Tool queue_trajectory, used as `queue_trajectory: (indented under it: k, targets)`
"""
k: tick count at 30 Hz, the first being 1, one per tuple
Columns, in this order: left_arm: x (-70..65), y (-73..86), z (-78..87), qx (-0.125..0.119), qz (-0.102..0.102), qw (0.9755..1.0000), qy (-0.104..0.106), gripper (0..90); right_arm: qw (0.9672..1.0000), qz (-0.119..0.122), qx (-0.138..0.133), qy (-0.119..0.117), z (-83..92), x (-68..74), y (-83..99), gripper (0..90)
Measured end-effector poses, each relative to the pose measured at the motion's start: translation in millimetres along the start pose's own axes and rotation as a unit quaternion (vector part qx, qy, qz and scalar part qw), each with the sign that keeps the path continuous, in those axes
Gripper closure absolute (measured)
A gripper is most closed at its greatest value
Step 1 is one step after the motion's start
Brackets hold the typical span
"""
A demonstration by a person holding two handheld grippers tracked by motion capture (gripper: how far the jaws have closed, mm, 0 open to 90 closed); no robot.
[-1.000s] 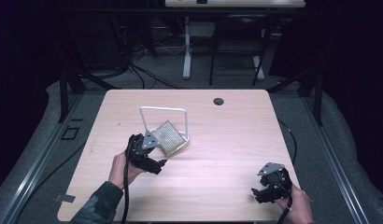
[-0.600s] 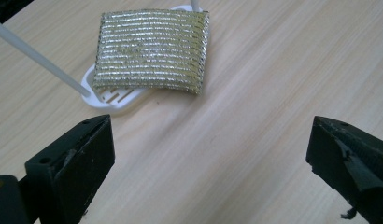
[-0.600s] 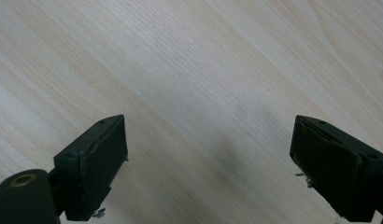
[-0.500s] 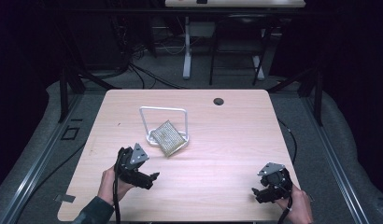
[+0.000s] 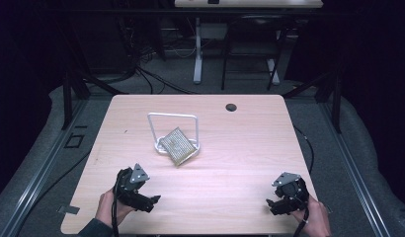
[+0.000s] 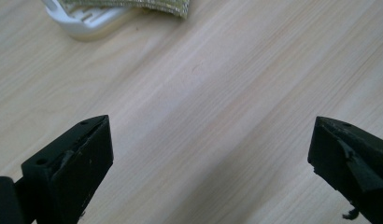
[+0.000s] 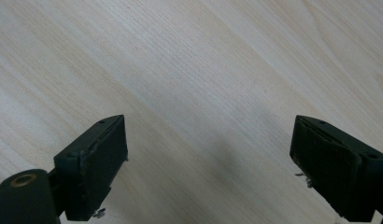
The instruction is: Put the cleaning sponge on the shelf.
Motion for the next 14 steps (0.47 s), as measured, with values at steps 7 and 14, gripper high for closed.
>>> queue_trajectory:
  k: [7,14]
  targets:
    - [-0.6,-3.8,-0.6,-0.005,0.0,1.0,0.001,0.0,1.0,-0.001,-0.002,-0.002,0.7,-0.1,1.0,10.4]
    - [-1.2,-4.7,-3.9,-0.004,-0.005,1.0,0.0,0.0,1.0,0.0,-0.007,-0.002,1.6,-1.5,0.2,10.5]
Point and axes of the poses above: each handheld gripper's, and its own axes: z roughly backward along the jaws, y roughly out of its underside, x roughly to its left, the point moved 3 cm from there along -z, roughly forward along the jaws, and after that the axes turned 15 degrees about -y, right-handed, at the moved point
